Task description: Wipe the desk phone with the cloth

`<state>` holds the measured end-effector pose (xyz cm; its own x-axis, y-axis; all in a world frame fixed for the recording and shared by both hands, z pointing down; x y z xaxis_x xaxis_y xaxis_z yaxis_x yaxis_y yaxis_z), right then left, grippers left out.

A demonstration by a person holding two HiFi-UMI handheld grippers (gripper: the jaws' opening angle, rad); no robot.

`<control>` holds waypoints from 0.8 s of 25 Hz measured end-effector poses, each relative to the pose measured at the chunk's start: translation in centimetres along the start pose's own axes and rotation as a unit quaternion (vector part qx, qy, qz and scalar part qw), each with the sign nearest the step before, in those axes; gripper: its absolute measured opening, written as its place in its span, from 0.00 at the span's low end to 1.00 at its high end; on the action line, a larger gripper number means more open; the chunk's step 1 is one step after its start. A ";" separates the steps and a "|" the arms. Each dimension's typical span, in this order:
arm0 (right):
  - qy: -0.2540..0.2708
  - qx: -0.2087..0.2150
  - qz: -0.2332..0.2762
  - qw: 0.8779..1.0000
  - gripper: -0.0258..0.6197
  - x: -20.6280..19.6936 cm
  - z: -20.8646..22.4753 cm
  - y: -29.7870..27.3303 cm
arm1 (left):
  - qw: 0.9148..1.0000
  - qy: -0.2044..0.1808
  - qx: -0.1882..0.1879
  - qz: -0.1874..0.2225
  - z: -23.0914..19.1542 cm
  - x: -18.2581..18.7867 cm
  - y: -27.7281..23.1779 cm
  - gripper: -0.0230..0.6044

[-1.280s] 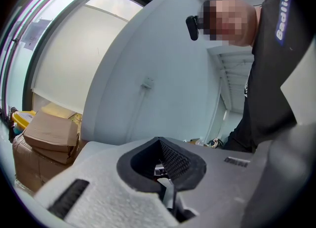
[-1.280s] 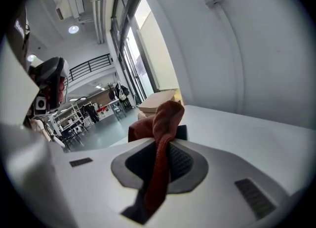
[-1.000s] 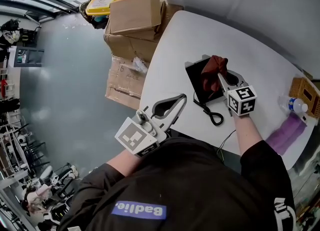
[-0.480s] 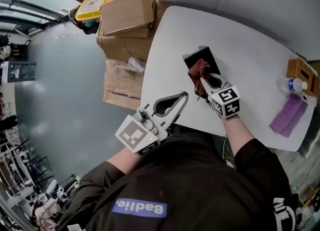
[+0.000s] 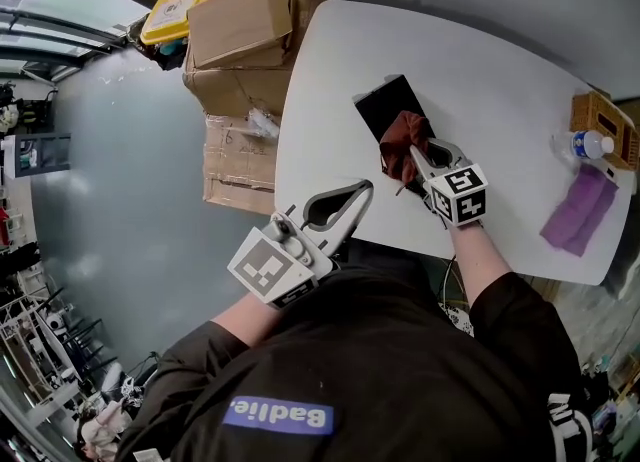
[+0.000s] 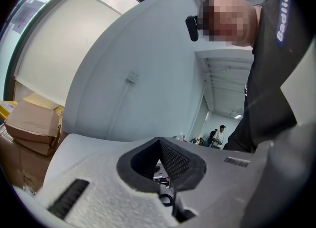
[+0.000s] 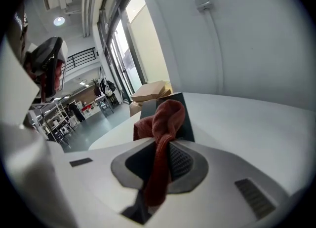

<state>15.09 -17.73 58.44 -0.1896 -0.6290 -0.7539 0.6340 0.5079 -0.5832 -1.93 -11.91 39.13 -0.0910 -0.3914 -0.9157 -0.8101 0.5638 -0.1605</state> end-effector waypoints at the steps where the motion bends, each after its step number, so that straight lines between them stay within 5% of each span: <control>1: -0.002 -0.005 -0.001 1.000 0.12 -0.2 0.9 0.4 | 1.000 0.000 0.002 0.000 0.2 -0.1 -0.3 0.04; 9: -0.006 -0.036 -0.016 0.999 0.12 -2.4 5.3 3.3 | 1.000 -0.009 0.001 0.001 1.7 -0.5 -2.3 0.04; 20: 0.005 -0.012 -0.035 0.999 0.12 -3.1 -1.5 1.0 | 1.000 -0.002 -0.015 0.004 1.2 -0.2 1.1 0.04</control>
<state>15.21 -14.39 59.68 -0.2394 -0.6579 -0.7141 0.6008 0.4773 -0.6412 -2.14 -10.32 38.74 -0.0946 -0.3836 -0.9186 -0.8268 0.5443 -0.1421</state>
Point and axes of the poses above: the fingertips, and each gripper's own axes: y backward along the fingers, z to its right, x out of its top, the point moved 6 cm from there along y, backward along the fingers, and after that the axes turned 4 degrees about x, right-handed, at the moved point
